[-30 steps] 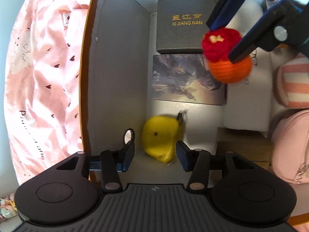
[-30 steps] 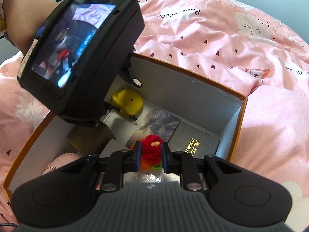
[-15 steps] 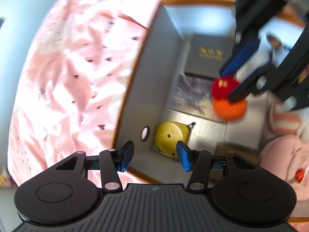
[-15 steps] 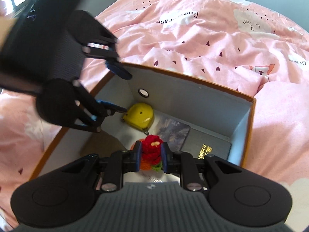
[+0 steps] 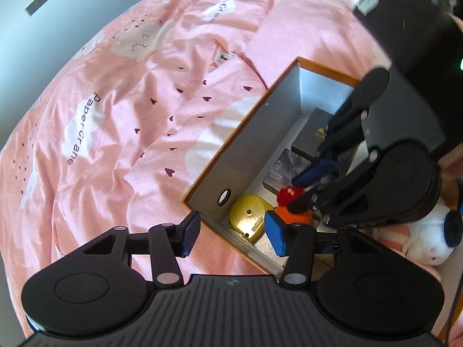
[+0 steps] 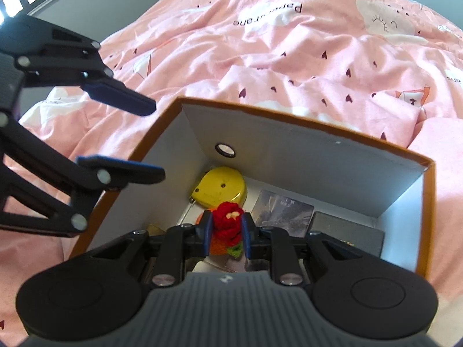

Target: Organize objects

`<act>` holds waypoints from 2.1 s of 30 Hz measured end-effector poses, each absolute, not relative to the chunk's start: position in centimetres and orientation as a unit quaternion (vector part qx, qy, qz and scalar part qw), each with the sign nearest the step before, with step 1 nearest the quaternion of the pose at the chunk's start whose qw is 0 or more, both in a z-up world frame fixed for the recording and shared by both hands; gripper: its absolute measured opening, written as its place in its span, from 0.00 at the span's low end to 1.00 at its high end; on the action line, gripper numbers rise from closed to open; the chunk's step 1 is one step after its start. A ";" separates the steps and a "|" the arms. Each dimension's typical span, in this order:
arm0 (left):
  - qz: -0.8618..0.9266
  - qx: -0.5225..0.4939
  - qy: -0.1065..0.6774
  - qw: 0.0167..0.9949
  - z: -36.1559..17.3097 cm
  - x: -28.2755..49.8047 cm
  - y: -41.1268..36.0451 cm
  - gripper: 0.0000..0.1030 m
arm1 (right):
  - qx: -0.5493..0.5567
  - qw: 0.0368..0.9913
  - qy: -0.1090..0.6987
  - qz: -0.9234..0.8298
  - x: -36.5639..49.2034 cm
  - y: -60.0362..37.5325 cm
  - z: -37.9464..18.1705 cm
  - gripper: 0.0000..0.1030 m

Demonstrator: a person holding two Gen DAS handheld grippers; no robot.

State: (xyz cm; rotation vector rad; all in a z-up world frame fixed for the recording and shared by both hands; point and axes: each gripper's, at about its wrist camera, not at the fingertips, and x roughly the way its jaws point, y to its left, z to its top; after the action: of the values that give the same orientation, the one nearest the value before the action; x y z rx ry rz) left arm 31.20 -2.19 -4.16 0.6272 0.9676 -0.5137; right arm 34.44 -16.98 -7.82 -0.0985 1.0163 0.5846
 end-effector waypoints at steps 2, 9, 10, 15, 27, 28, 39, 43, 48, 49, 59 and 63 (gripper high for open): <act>-0.239 0.273 0.457 0.812 -4.1 30.8 -1.5 0.59 | -0.046 0.832 0.480 0.275 34.5 -16.8 -7.9 0.21; -0.240 0.256 0.456 0.817 -3.3 30.3 -0.9 0.59 | -0.043 0.813 0.515 0.270 35.0 -15.7 -9.5 0.22; -0.239 0.257 0.456 0.818 -3.3 30.2 -0.9 0.59 | -0.034 0.813 0.513 0.272 35.0 -15.7 -9.8 0.22; -0.238 0.257 0.454 0.820 -2.9 29.9 -0.7 0.59 | -0.022 0.811 0.517 0.272 35.3 -15.9 -9.8 0.29; -0.232 0.230 0.431 0.841 1.0 25.9 -0.7 0.61 | -0.062 0.850 0.460 0.248 31.1 -16.6 -3.6 0.48; -0.232 0.230 0.424 0.844 1.7 25.1 -0.8 0.63 | -0.065 0.855 0.453 0.244 30.4 -16.7 -2.8 0.50; -0.157 0.197 0.354 0.901 7.3 16.2 -1.7 0.73 | -0.110 0.920 0.329 0.180 19.8 -19.7 5.1 0.59; -0.115 0.151 0.342 0.920 7.4 13.2 -1.0 0.78 | -0.084 0.939 0.298 0.151 15.5 -20.6 5.9 0.63; -0.073 0.081 0.326 0.939 6.7 9.4 0.6 0.84 | -0.019 0.956 0.261 0.131 10.1 -21.0 6.0 0.74; -0.064 0.075 0.326 0.940 6.6 8.7 0.8 0.84 | -0.007 0.959 0.256 0.125 9.3 -21.0 5.9 0.75; -0.021 0.043 0.342 0.939 3.2 3.7 2.2 0.85 | -0.006 0.975 0.211 0.064 2.8 -19.1 3.7 0.85; -0.025 0.011 0.357 0.934 1.1 2.5 2.3 0.85 | -0.005 0.976 0.214 0.034 1.6 -18.9 1.7 0.86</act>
State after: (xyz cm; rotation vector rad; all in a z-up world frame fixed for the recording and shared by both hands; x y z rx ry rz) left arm 2.51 2.33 1.12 0.0235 0.7302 -0.0506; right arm 1.60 -18.88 1.75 -0.0096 0.4314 0.0686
